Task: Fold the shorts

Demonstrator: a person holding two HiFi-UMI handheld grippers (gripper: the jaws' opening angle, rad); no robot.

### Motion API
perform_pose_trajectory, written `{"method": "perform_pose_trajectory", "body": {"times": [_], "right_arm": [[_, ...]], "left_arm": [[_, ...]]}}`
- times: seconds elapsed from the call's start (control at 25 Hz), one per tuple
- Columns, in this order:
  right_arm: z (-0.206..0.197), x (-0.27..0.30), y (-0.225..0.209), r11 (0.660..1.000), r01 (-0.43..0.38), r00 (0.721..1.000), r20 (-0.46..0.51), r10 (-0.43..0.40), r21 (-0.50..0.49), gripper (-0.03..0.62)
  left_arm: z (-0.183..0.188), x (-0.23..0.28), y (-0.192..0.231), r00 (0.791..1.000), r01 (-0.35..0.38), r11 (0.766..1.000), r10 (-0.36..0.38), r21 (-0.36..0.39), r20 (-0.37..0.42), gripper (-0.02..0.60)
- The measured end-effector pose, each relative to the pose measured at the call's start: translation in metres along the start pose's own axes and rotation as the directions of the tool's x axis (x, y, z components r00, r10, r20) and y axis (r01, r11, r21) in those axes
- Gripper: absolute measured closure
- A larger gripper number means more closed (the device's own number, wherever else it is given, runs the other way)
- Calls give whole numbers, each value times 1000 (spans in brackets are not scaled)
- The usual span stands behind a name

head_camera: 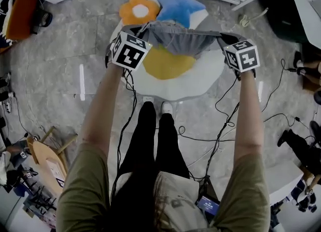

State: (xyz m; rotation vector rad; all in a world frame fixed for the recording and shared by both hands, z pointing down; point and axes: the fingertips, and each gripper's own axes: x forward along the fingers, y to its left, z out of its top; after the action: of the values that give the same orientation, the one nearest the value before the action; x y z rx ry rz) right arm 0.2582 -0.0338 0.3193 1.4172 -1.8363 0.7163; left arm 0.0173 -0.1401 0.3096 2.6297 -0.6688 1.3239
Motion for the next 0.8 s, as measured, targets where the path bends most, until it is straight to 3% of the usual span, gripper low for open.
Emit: {"method": "perform_pose_trajectory", "body": {"times": [0.2,0.36,0.52,0.64,0.8], "right_arm": [[85,-20,-20,990,123,981,161,-112,-65,569],[95,-20,-9,983,155,966,226,-129,-99,569],[50,14,21,987,113,978,187,-90,-113,569],[-11,51,52,993,52,993,111,-40,-110,569],[-106,101,91,993,-44,999,6,45,-108,569]], "left_arm": [[59,-16,55,988,-54,993,38,107,148,538],[56,-19,67,983,-56,988,29,145,182,540],[-1,9,51,995,10,985,-27,172,98,538],[-69,37,23,998,59,981,-59,187,-8,538],[-166,78,-24,985,120,980,-98,158,-139,538]]}}
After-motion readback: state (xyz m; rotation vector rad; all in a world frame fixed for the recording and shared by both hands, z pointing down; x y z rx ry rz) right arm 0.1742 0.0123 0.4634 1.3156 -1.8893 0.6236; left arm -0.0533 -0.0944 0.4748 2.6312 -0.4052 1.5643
